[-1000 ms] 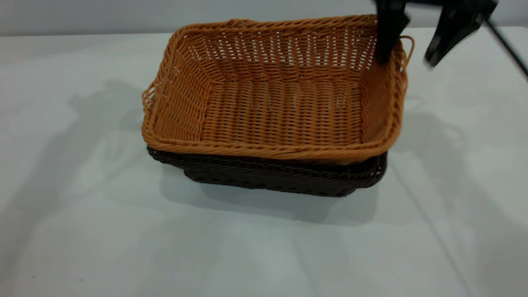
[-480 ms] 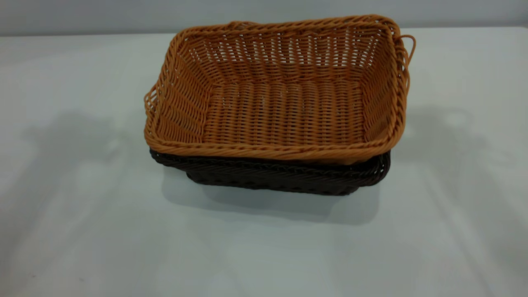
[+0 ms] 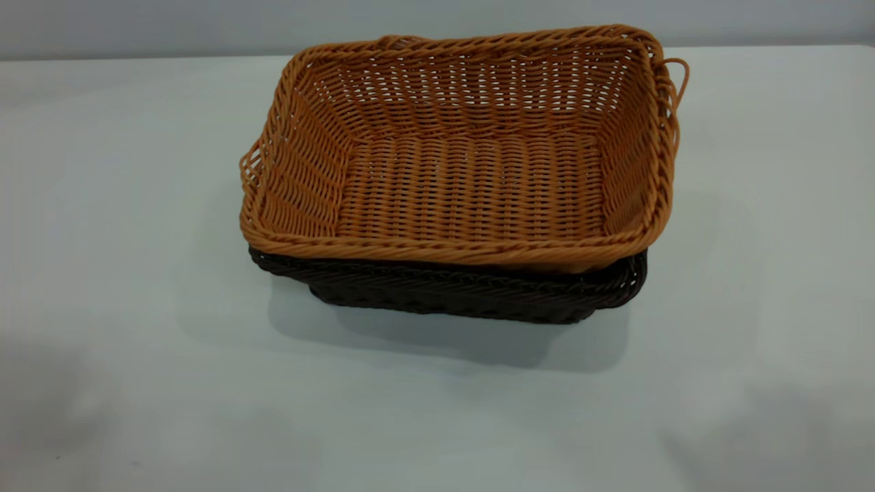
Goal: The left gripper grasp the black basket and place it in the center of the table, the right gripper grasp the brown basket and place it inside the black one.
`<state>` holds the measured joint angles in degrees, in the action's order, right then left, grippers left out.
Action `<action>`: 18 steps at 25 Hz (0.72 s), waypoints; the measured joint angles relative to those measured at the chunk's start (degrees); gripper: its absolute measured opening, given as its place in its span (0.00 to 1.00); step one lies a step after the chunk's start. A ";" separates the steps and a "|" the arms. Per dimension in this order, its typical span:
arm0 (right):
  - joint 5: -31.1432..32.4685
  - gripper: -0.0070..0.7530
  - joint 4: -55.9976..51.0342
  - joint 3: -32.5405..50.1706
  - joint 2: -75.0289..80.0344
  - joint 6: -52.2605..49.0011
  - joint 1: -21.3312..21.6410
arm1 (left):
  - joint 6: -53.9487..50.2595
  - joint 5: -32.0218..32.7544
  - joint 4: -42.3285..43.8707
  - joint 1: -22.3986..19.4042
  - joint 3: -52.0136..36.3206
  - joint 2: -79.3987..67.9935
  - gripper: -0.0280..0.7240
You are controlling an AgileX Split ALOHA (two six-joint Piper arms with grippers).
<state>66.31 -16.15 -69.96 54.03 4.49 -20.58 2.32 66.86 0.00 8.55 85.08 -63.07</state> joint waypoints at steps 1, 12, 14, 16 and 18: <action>-0.07 0.79 0.01 2.99 -2.49 0.20 0.00 | -0.14 0.00 0.00 0.00 -0.07 0.98 0.67; 0.50 0.79 0.80 28.56 -28.54 2.59 0.00 | -0.94 0.00 -2.03 0.00 -24.97 25.54 0.67; 0.58 0.79 1.34 32.63 -32.65 4.04 0.00 | 0.29 0.00 -2.09 0.00 -31.35 30.55 0.67; 0.65 0.79 1.39 35.79 -36.10 5.17 0.00 | 1.02 0.00 -2.15 0.00 -37.05 34.77 0.67; 0.68 0.79 1.52 38.21 -39.21 6.05 0.00 | 1.81 0.00 -2.15 0.00 -41.59 38.63 0.67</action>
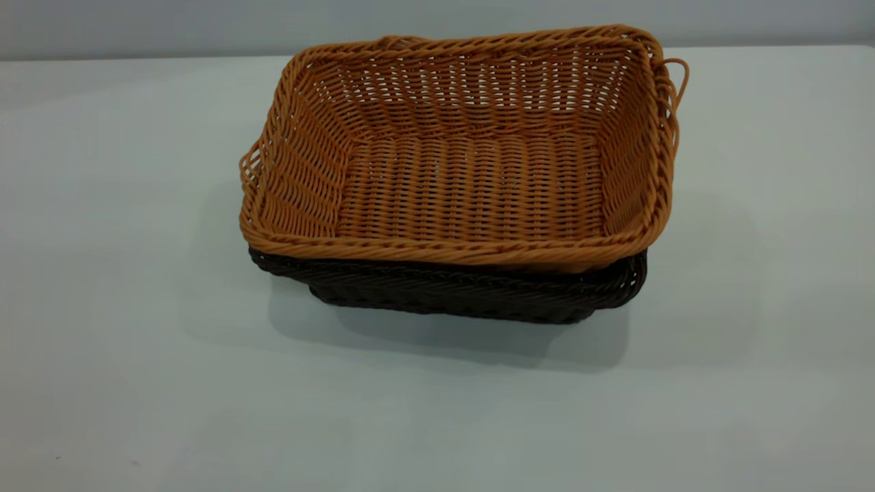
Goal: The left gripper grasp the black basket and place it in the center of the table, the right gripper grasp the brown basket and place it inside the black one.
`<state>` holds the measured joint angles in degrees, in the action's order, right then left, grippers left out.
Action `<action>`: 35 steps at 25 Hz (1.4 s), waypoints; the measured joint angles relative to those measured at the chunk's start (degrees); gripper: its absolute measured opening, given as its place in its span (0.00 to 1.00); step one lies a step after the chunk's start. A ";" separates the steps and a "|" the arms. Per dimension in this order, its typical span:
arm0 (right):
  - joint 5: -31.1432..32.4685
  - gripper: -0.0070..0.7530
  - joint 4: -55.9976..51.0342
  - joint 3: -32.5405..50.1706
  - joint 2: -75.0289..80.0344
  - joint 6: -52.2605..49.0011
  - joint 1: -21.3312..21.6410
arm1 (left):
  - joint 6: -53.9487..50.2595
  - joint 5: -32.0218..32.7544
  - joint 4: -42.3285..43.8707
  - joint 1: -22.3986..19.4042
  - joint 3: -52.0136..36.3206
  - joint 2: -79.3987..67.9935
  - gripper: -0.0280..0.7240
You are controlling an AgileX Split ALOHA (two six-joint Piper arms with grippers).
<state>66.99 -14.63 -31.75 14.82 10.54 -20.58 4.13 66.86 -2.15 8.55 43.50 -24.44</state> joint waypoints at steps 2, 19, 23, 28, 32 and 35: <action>-0.13 0.79 0.12 2.23 -3.29 0.80 0.00 | 0.88 0.00 0.00 0.00 -4.32 3.86 0.67; -0.69 0.79 -0.53 4.66 -15.74 1.78 0.00 | 1.89 -2.81 -0.22 0.00 -15.62 19.85 0.67; -0.69 0.76 -0.79 4.66 -15.74 1.78 0.00 | 1.91 -2.81 -0.22 0.00 -15.62 19.85 0.67; -0.69 0.74 -0.93 4.66 -15.74 1.78 0.00 | 1.96 -2.87 -0.22 0.00 -15.62 20.30 0.67; -0.69 0.70 -0.93 4.71 -15.74 1.78 0.00 | 1.65 -2.98 -0.22 -2.15 -15.68 22.61 0.67; -0.69 0.68 -0.95 4.71 -15.74 1.78 0.00 | 0.32 -2.98 -0.10 -4.74 -15.68 24.44 0.67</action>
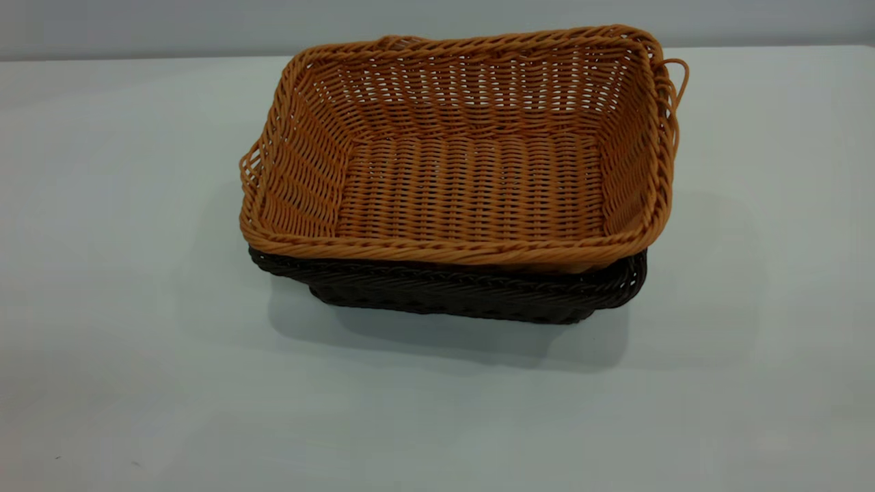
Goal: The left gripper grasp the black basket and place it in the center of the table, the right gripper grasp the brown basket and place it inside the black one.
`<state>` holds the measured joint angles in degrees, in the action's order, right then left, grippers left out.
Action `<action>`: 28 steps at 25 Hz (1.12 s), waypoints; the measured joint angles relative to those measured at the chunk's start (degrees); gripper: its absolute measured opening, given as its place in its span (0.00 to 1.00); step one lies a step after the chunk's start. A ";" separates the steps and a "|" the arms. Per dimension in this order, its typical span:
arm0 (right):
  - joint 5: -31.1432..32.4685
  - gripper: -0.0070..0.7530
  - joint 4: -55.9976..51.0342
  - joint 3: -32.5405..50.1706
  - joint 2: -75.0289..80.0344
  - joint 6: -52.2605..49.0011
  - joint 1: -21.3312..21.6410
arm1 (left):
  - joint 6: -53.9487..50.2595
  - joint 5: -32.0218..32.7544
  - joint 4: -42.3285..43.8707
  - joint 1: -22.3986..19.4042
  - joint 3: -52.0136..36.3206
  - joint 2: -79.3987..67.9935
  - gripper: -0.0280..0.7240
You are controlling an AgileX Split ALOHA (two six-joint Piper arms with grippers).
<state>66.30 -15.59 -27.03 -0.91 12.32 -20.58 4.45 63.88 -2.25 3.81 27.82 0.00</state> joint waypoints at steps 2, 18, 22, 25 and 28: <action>0.00 0.66 -0.05 0.00 0.00 0.05 0.00 | -1.97 0.00 0.90 -1.22 0.00 0.96 0.67; 0.00 0.50 -0.12 0.00 0.00 0.05 0.00 | -7.54 0.00 3.72 -1.95 0.00 1.10 0.67; 0.00 0.47 -0.18 0.00 0.00 0.05 0.73 | -7.57 0.00 3.72 -1.95 0.00 1.10 0.67; 0.00 0.44 -0.06 0.00 0.00 0.06 5.79 | -7.57 0.00 3.72 -1.95 0.00 1.10 0.67; 0.00 0.41 1.75 0.00 0.00 -0.40 13.87 | -7.57 0.00 3.73 -1.95 0.00 1.10 0.67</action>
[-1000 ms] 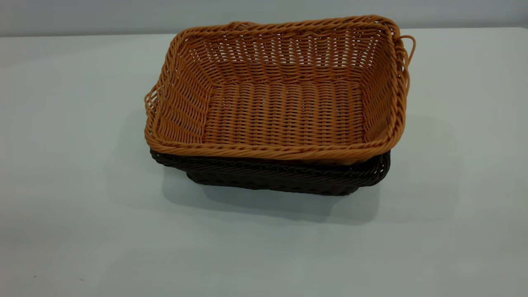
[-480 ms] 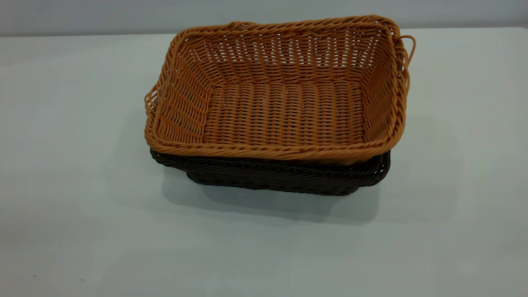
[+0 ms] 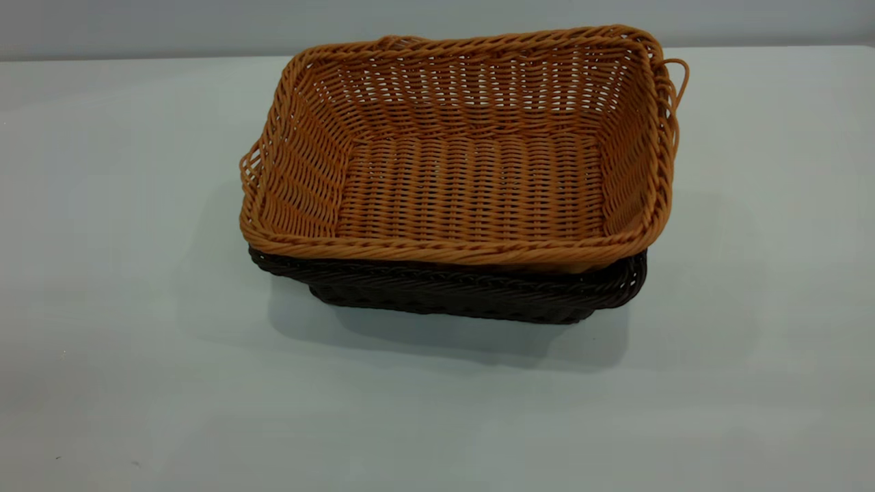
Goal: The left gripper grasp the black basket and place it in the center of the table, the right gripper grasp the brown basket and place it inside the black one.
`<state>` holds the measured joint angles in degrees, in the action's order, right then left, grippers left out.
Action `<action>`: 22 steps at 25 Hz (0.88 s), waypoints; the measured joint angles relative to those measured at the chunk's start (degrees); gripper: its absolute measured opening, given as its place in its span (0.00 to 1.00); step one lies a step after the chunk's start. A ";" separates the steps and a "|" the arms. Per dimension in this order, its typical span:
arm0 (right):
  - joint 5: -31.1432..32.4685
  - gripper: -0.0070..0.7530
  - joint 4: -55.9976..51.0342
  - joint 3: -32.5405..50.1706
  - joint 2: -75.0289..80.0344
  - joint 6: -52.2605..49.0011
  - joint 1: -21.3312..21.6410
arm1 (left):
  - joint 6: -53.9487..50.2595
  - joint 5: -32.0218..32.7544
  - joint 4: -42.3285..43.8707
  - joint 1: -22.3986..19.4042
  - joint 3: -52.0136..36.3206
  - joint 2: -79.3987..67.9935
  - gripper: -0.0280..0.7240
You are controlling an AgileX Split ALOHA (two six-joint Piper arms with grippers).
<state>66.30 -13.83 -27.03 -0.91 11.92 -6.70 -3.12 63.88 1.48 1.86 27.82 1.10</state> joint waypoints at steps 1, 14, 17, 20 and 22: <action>0.00 0.40 1.01 0.00 0.00 -1.04 2.71 | 0.00 0.00 0.00 0.00 0.00 0.00 0.67; -0.49 0.32 9.98 0.00 0.00 -11.30 9.65 | -0.04 0.00 0.00 0.00 0.00 0.00 0.67; -0.49 0.32 9.85 0.00 0.00 -11.36 9.65 | -0.04 0.00 0.00 0.00 0.00 0.00 0.67; -0.51 0.32 9.72 0.06 0.00 -11.42 9.65 | -0.04 0.00 0.00 0.00 0.00 0.00 0.67; -0.56 0.32 9.58 0.06 0.00 -11.42 9.65 | -0.04 0.00 0.00 0.00 0.00 0.00 0.67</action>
<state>65.75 -4.25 -26.98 -0.91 0.50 2.94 -3.17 63.88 1.48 1.86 27.82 1.10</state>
